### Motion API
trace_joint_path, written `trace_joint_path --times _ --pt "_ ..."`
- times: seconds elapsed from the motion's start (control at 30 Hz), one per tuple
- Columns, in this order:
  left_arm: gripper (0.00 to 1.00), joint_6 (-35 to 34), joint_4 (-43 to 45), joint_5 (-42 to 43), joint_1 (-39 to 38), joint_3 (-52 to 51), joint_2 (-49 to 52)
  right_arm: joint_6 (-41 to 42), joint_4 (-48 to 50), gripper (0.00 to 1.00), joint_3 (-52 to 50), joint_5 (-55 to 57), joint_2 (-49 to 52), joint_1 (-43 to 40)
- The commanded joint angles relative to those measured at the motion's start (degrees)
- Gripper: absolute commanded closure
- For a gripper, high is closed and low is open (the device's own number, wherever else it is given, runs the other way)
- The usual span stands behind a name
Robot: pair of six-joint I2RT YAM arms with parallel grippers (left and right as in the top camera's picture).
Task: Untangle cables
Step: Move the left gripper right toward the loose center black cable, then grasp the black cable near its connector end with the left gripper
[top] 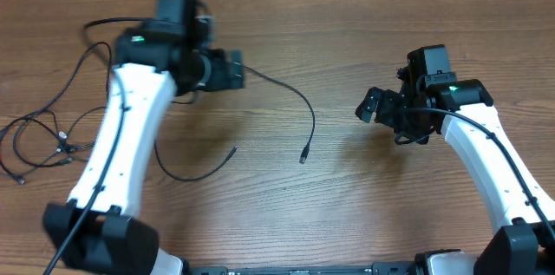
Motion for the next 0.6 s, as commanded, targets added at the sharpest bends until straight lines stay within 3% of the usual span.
trace_joint_path --times 0.0,0.2,0.57 --pt "0.0 0.83 0.48 -0.33 -5.03 0.37 3.61 0.68 0.0 0.0 0.72 0.04 -1.42 -0.11" --pt "0.0 0.87 3.43 -0.35 -12.87 0.37 10.6 16.81 -4.44 0.0 0.72 12.24 -1.42 -0.13" --pt "0.04 14.23 8.35 -4.68 -22.69 0.37 24.65 17.38 -5.07 0.0 0.72 12.41 -1.42 -0.13"
